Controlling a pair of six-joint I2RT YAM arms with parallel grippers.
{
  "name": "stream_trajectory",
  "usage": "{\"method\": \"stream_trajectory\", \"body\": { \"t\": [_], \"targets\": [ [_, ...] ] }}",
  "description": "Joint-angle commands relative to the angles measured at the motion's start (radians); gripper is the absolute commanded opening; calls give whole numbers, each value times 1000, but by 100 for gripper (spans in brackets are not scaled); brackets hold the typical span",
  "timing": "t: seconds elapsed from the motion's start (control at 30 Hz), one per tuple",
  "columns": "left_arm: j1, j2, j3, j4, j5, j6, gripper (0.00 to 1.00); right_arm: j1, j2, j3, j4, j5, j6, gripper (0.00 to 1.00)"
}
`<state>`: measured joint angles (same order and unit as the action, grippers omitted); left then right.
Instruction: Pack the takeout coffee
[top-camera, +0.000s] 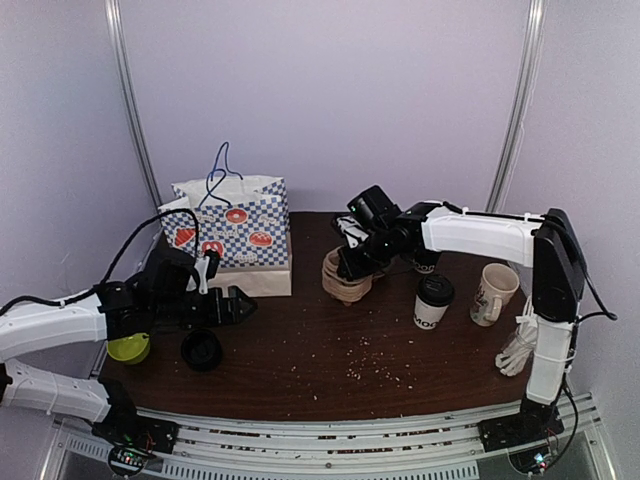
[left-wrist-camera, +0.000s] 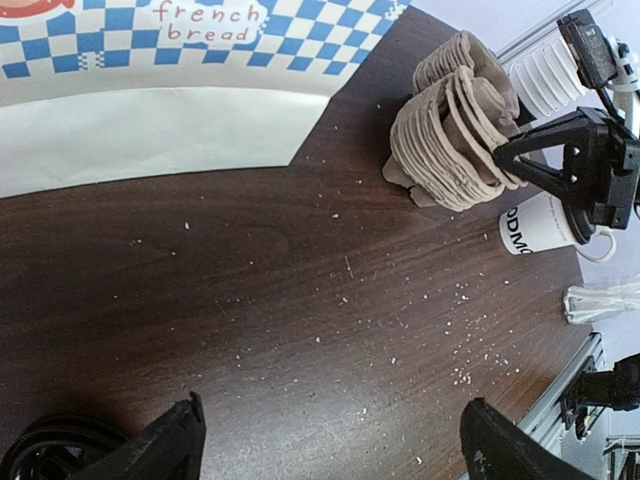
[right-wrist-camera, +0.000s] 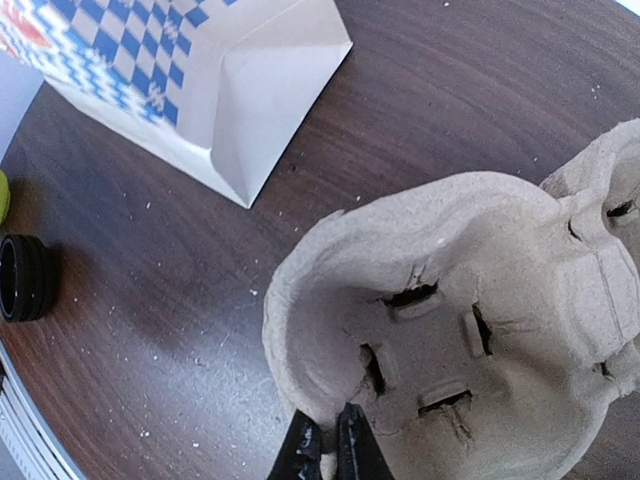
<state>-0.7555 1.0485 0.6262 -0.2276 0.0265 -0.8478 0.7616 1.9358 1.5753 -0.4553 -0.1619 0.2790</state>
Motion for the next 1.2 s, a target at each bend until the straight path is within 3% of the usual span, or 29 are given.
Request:
{"method": "stream_trajectory", "body": {
  "t": [0.0, 0.27, 0.3, 0.43, 0.53, 0.73, 0.9, 1.17],
  "targets": [
    [-2, 25, -20, 100, 76, -20, 91, 48, -62, -66, -89, -21, -33, 0],
    [-10, 59, -15, 132, 96, -23, 91, 143, -132, -182, -137, 3, -55, 0],
    [-12, 66, -13, 138, 97, -22, 91, 146, -139, -191, -133, 5, -52, 3],
    [-19, 95, -2, 143, 100, -22, 91, 147, -158, -191, -126, 10, -37, 32],
    [-26, 103, 1, 146, 99, -24, 91, 147, -174, -179, -131, 11, -37, 41],
    [-30, 107, 4, 147, 98, -27, 91, 147, -199, -162, -130, 46, -38, 40],
    [-32, 108, 0, 154, 96, -31, 91, 147, -173, -130, -142, 46, -48, 34],
    [-37, 99, -14, 154, 90, -39, 91, 147, -129, -112, -158, 36, -59, 34]
  ]
}}
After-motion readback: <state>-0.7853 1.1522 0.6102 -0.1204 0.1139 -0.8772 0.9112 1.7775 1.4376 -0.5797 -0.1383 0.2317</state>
